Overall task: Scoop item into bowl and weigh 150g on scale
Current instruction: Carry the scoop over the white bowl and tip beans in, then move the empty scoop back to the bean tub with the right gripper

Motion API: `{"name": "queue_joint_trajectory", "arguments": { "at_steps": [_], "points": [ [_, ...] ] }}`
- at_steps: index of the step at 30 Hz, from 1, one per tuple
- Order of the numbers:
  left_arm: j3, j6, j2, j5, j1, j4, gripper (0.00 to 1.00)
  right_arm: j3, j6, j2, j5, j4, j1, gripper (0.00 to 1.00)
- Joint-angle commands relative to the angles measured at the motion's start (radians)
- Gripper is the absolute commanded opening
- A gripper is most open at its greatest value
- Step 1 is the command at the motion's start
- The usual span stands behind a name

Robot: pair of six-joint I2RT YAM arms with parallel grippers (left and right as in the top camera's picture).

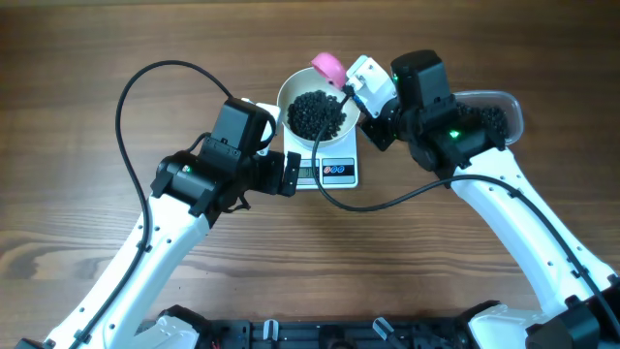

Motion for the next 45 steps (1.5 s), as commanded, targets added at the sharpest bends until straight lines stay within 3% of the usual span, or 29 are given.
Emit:
{"name": "queue_joint_trajectory", "arguments": {
  "at_steps": [1,4,8,10,13,21,25,28,34,39,42,45],
  "points": [
    [-0.001,-0.006,0.002,-0.002,0.002,0.003,1.0,0.008,0.011,-0.018,0.027,0.013,0.006,0.04],
    [-0.001,-0.006,0.002,-0.002,0.002,0.003,1.0,0.008,0.042,-0.017,-0.05,-0.003,0.005,0.04],
    [-0.001,-0.006,0.002,-0.002,0.002,0.003,1.0,0.008,0.482,-0.017,-0.227,0.046,0.005,0.04],
    [-0.001,-0.006,0.002,-0.002,0.002,0.003,1.0,0.008,0.558,-0.031,-0.236,0.13,-0.011,0.04],
    [-0.001,-0.006,0.002,-0.002,0.002,0.003,1.0,0.014,0.549,-0.082,-0.232,0.191,-0.11,0.04],
    [-0.001,-0.006,0.002,-0.002,0.002,0.003,1.0,0.014,0.553,-0.158,-0.216,0.29,-0.697,0.04],
    [-0.001,-0.006,0.002,-0.002,0.002,0.003,1.0,0.014,0.563,-0.151,-0.074,0.29,-0.838,0.04],
    [-0.001,-0.006,0.002,-0.002,0.002,0.003,1.0,0.014,0.601,-0.137,0.118,0.305,-0.874,0.04],
    [-0.001,-0.006,0.002,-0.002,0.002,0.003,1.0,0.014,0.599,-0.084,0.249,0.304,-0.874,0.04],
    [-0.001,-0.006,0.002,-0.002,0.002,0.002,1.0,0.014,0.592,-0.051,0.252,0.303,-0.874,0.04],
    [-0.001,-0.006,0.002,-0.002,0.002,0.003,1.0,0.014,0.473,-0.065,0.24,0.352,-0.874,0.04],
    [-0.001,-0.006,0.002,-0.002,0.002,0.003,1.0,0.014,0.449,-0.088,0.034,0.307,-0.874,0.04]
  ]
}}
